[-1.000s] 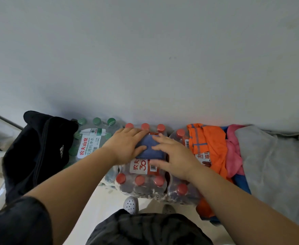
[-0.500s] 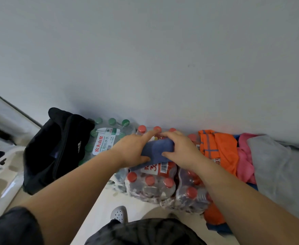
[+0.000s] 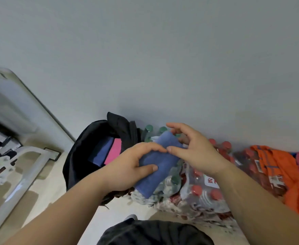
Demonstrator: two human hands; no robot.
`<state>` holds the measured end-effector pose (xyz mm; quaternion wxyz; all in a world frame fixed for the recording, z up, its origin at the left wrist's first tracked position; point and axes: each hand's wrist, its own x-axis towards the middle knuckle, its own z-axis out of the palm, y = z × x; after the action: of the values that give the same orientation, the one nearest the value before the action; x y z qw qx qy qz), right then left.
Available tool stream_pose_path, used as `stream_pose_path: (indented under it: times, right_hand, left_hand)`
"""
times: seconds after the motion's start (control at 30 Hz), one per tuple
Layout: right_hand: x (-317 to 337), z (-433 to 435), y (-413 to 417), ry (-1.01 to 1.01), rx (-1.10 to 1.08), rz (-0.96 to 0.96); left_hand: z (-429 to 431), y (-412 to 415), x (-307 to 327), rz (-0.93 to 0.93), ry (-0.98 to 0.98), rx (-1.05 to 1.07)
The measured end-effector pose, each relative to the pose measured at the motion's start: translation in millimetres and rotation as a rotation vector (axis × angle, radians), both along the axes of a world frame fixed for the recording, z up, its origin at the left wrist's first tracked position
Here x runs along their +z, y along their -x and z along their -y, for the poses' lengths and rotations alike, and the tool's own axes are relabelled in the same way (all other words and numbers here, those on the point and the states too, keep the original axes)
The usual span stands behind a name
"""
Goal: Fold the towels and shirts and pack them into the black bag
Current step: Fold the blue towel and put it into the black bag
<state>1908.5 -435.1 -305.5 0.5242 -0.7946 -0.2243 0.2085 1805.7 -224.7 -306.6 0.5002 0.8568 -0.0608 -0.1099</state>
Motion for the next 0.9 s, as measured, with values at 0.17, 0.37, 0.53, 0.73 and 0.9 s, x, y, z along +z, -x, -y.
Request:
stream_pose_path:
  times: [0.17, 0.37, 0.53, 0.73, 0.9]
  right_hand:
    - [-12.3, -90.5, 25.0, 0.167, 0.083, 0.087]
    - [-36.9, -141.6, 39.0, 0.68, 0.184, 0.129]
    - [-49.8, -138.3, 38.1, 0.658, 0.12, 0.234]
    - [-49.9, -138.0, 35.6, 0.726, 0.129, 0.261]
    - [-50.5, -136.1, 34.2, 0.752, 0.116, 0.298]
  left_hand:
    - [-102.8, 42.3, -0.1, -0.082, 0.191, 0.285]
    - [-164.6, 32.1, -68.1, -0.207, 0.193, 0.708]
    - [-171.8, -4.1, -135.2, -0.374, 0.215, 0.576]
    - [-166.9, -53.9, -176.6, -0.424, 0.264, 0.444]
    - [-175.9, -79.7, -215.0, -0.401, -0.042, 0.292]
